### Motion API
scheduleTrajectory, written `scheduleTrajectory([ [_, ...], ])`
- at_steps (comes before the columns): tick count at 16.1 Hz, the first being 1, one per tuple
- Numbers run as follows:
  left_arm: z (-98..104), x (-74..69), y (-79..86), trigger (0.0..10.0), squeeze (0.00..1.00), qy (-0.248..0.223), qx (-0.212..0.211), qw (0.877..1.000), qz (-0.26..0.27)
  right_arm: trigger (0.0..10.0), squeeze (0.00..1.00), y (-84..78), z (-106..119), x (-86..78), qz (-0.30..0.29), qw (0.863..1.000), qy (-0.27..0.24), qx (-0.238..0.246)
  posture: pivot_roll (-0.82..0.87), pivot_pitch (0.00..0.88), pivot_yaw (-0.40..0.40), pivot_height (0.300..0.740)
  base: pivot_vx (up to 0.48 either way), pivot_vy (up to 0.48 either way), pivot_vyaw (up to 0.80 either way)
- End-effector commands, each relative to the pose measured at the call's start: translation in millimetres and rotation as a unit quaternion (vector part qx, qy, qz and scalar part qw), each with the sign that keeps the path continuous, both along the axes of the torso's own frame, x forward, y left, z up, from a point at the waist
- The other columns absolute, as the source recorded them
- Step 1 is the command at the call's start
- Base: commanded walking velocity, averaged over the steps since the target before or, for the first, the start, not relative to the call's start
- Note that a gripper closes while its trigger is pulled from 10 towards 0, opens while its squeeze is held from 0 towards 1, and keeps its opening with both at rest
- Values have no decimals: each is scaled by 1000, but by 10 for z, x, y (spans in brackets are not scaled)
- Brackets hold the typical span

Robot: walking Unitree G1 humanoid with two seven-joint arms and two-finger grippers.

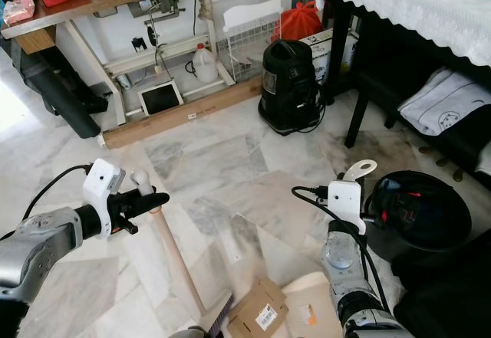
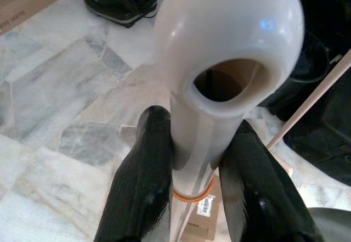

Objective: Sweep floor

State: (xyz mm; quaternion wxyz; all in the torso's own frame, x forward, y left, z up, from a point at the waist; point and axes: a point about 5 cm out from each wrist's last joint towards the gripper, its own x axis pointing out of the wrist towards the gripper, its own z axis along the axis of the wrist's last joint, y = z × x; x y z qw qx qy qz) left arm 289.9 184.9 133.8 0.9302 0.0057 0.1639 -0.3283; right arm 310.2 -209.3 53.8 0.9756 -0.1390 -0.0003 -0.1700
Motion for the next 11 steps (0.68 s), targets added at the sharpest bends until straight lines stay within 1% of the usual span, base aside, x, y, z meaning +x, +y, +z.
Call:
scheduleTrajectory([
  [1, -98, -10, -84, 10000, 0, 25, -19, 999, -16, 10000, 0, 130, -75, -16, 39, 999, 17, 27, 150, 105, 140, 740, 0, 0, 0],
  [2, -105, -9, -94, 10000, 0, 26, -22, 999, -15, 10000, 0, 147, -81, -19, 45, 998, 18, 28, 148, 108, 141, 740, 0, 0, 0],
  [3, -115, -6, -130, 10000, 0, 29, -41, 999, -13, 10000, 0, 183, -101, -28, 58, 997, 22, 36, 146, 112, 140, 740, 0, 0, 0],
  [4, -118, 3, -147, 10000, 0, 30, -49, 998, -10, 10000, 0, 193, -111, -35, 63, 997, 24, 35, 147, 113, 141, 740, 0, 0, 0],
  [6, -132, 17, -174, 10000, 0, 33, -52, 998, -16, 10000, 0, 208, -124, -46, 65, 997, 24, 42, 146, 121, 140, 740, 0, 0, 0],
  [9, -61, 65, -211, 10000, 0, 28, -87, 996, -13, 10000, 0, 223, -131, -43, 72, 996, 29, 44, 153, 132, 135, 740, 0, 0, 0],
  [10, -8, 60, -231, 10000, 0, 27, -109, 994, -17, 10000, 0, 230, -131, -39, 71, 996, 30, 42, 157, 137, 131, 740, 0, 0, 0],
  [11, 9, 56, -234, 10000, 0, 28, -119, 992, -18, 10000, 0, 236, -131, -36, 72, 996, 31, 41, 158, 138, 131, 740, 0, 0, 0],
])
